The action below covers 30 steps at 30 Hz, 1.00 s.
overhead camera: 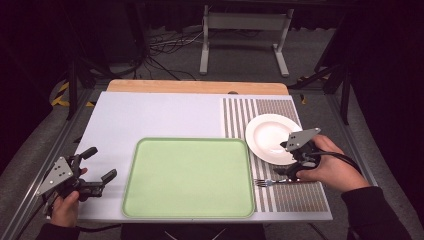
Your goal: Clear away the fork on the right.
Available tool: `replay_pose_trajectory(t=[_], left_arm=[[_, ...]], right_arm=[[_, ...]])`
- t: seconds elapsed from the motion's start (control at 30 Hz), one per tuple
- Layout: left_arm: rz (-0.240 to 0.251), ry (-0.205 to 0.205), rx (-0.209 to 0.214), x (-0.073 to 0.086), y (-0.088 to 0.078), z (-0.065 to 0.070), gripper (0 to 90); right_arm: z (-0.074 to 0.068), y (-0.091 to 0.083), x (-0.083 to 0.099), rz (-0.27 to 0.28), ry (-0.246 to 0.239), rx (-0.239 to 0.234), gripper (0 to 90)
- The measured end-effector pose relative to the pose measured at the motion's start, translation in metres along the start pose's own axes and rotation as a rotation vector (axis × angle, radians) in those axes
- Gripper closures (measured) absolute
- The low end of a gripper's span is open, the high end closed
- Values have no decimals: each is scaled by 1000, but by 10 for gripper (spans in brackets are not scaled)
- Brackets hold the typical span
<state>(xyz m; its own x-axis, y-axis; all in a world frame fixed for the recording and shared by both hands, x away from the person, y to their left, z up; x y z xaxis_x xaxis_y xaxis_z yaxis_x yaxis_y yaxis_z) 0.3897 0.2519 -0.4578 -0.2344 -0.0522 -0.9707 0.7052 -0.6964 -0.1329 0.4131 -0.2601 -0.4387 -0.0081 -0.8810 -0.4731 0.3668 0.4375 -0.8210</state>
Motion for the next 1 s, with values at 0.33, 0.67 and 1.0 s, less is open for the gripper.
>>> replay_pose_trajectory(t=[0.33, 0.67, 1.0], left_arm=[[0, 0, 1, 0, 0, 0, 13], [-1, 1, 1, 0, 0, 0, 14], [-4, 3, 0, 1, 0, 0, 15]], right_arm=[[-8, 4, 8, -77, -31, -76, 161], [-20, 11, 18, -145, -53, -170, 179], [-28, 12, 27, -212, -64, -226, 182]])
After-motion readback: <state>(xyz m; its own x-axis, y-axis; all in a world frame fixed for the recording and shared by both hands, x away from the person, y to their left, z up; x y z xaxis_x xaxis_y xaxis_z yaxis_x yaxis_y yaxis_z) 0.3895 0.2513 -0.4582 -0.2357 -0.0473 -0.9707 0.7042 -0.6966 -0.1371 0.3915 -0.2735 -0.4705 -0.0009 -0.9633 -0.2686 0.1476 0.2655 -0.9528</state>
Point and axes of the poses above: each handheld gripper's, and its own axes: y roughly forward along the jaws, x roughly out of its underside, z roughly to its right, the point moved 10 cm from there along y, roughly forward along the jaws, and after that the axes turned 14 degrees about -y, right-handed, at the moved point
